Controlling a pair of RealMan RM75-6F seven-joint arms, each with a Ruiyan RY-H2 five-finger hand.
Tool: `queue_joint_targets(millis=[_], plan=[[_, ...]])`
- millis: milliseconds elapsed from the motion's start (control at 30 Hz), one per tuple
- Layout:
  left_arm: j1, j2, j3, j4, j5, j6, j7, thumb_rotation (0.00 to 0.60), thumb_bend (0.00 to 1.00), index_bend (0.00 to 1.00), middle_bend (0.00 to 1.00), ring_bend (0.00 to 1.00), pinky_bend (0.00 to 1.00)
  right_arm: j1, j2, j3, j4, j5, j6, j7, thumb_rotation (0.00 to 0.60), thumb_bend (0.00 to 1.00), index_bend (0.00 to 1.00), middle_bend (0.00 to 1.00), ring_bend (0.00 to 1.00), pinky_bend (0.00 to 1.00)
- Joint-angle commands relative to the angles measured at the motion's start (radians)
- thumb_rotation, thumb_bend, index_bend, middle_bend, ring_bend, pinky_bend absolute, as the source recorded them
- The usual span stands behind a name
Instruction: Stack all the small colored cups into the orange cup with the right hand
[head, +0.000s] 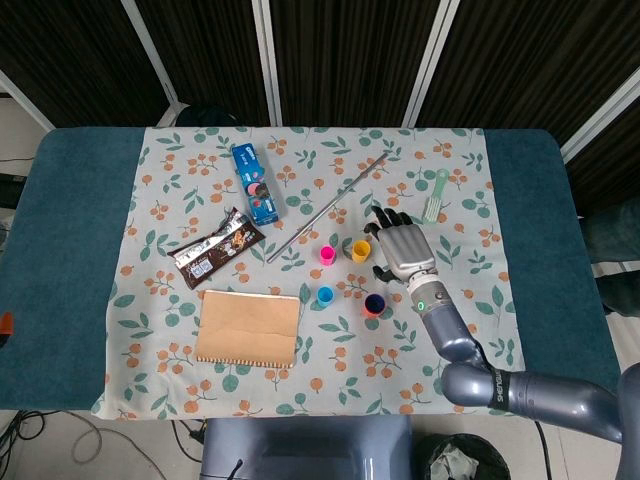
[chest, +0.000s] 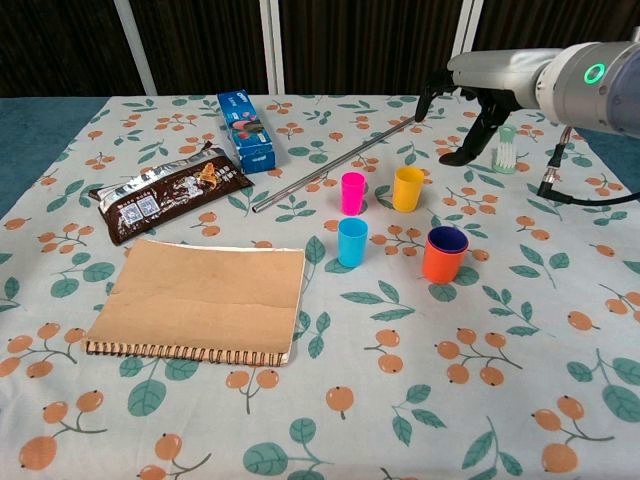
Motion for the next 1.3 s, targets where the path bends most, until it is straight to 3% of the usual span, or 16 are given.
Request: queue_joint_targets(millis=[33, 600, 1300], plan=[[0.0, 0.0, -0.002, 0.0, -0.005, -0.002, 0.001, 0.6, 0.35, 0.13, 0.03, 0.0, 0.03, 0.032, -0.037, 0.004, 0.058, 0.038, -0.028, -0.009, 0.6, 0.39, 0.26, 0.0, 0.06, 0.13], [0.0, -0.001, -0.007, -0.002, -0.019, -0.005, 0.01, 0.6, 0.35, 0.13, 0.03, 0.0, 0.03, 0.08, -0.147, -0.036, 0.241, 0.121, -0.084, -0.018, 0.6, 0.39, 0.28, 0.0, 0.06, 0.13], [-0.001, -0.005, -0.01, -0.004, -0.035, -0.011, 0.025, 0.6, 0.36, 0.13, 0.03, 0.0, 0.03, 0.079, -0.256, -0.027, 0.417, 0.061, -0.121, 0.062, 0.6, 0.39, 0.35, 0.0, 0.06, 0.13]])
